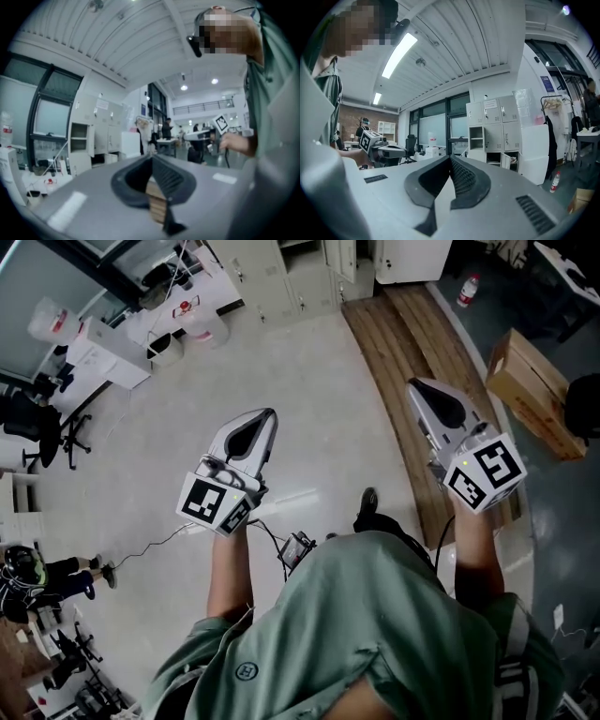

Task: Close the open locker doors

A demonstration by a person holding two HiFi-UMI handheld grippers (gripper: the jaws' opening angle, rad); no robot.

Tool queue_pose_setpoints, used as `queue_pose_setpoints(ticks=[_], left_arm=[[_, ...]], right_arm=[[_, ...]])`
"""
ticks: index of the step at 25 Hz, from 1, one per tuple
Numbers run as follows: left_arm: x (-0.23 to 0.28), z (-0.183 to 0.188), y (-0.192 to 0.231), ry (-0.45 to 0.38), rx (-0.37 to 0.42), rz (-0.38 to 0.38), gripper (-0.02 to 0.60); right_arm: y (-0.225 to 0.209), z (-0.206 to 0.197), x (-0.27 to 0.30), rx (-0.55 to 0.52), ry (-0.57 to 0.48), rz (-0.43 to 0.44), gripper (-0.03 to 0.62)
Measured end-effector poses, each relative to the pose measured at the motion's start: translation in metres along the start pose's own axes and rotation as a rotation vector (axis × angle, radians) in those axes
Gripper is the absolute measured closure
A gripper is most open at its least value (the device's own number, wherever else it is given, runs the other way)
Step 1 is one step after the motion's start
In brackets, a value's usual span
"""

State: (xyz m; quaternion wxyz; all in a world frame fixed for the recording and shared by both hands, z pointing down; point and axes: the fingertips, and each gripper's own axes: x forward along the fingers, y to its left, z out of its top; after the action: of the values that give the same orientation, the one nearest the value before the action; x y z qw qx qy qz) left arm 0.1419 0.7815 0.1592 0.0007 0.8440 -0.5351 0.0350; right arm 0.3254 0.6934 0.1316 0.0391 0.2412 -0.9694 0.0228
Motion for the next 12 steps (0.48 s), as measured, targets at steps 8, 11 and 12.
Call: queue_pose_setpoints(ticks=[8,11,12], left_arm=[[0.066,0.009,0.034,0.008,0.008,0.094,0.58],[0.086,0.01,0.047,0.012,0.011,0.116,0.58],[0.091,0.011,0.051,0.013,0.011,0.119,0.58]], right_arm=[[-0.076,0.008,0.044,-0.008,-0.007,0.089,0.588],[-0.095,0.009,0.062,-0.007,-0.011,0.116,0.588],[-0.1,0.01,0.067,-0.006,-0.01,0.121,0.588]])
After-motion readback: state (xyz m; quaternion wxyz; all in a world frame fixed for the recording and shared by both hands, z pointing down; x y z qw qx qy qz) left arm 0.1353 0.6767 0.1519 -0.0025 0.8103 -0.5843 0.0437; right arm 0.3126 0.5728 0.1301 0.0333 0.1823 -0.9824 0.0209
